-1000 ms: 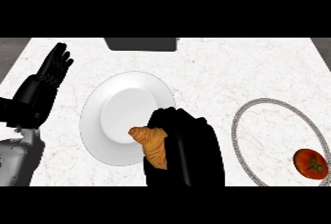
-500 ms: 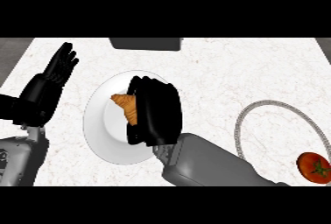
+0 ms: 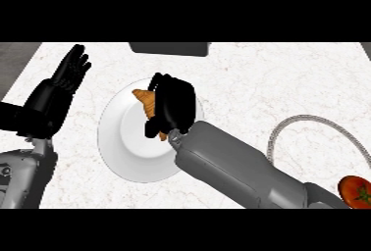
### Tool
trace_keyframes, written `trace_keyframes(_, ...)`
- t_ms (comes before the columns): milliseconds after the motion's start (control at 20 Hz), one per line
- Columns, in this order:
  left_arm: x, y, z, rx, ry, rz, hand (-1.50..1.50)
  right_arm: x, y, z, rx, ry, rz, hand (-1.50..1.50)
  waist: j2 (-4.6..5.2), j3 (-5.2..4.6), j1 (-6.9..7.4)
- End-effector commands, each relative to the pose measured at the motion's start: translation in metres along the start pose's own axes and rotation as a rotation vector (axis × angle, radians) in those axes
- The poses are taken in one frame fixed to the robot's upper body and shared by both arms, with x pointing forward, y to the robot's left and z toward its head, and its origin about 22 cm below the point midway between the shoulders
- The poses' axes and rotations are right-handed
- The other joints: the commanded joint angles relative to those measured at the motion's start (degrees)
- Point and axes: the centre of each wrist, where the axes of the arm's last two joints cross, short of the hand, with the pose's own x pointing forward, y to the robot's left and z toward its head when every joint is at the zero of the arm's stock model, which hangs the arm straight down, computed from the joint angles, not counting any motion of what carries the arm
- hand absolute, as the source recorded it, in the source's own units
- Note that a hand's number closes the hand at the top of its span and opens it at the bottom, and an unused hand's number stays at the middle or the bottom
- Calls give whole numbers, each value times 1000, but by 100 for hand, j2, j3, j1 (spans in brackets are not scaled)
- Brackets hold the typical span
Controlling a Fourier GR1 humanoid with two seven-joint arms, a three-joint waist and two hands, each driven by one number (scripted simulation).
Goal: Pick the croissant from the placemat and place it in the plate
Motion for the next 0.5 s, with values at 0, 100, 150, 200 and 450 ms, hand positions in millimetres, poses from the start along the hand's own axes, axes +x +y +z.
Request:
trace_keyframes(0, 4, -4, -1, -10, -4, -3, 0, -18, 13, -21, -41, 132, -80, -150, 48, 2, 154)
trace_keyframes(100, -3, -13, 2, -28, -24, 5, 0, -23, 20, -17, -21, 127, -125, -150, 61, 1, 201)
trace_keyframes(150, -4, -13, -6, -33, -15, 18, 0, -25, 22, -17, 7, 115, -134, -150, 91, 1, 203)
trace_keyframes(200, 2, -5, -10, -49, -9, 15, 0, -16, 16, -19, -18, 87, -171, -150, 82, 2, 213)
trace_keyframes(450, 4, -7, -15, -27, -12, 8, 0, -17, 19, -13, -91, 29, -335, -150, 63, 7, 184)
